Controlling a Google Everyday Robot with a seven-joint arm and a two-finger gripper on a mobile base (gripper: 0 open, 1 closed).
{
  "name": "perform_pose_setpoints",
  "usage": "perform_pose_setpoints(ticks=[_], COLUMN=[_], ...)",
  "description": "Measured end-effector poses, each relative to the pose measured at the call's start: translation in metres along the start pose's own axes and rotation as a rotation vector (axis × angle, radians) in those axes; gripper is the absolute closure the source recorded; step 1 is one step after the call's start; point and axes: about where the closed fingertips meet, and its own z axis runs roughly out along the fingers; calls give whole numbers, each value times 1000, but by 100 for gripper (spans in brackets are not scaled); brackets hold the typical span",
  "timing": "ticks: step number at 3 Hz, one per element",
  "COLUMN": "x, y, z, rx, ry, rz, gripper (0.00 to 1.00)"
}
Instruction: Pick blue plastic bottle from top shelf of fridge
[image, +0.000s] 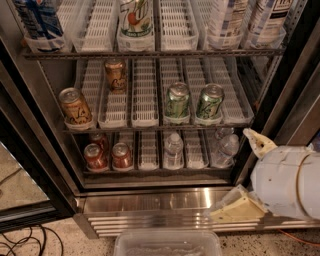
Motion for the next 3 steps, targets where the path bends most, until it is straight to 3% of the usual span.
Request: perform_pose_setpoints(ticks=[1, 2, 3], x=[4, -7, -31], y=[-5, -39, -119], z=[13, 10, -17], rx=[120, 296, 516], ry=[-64, -124, -258], rz=[5, 17, 95], gripper=[0, 0, 0])
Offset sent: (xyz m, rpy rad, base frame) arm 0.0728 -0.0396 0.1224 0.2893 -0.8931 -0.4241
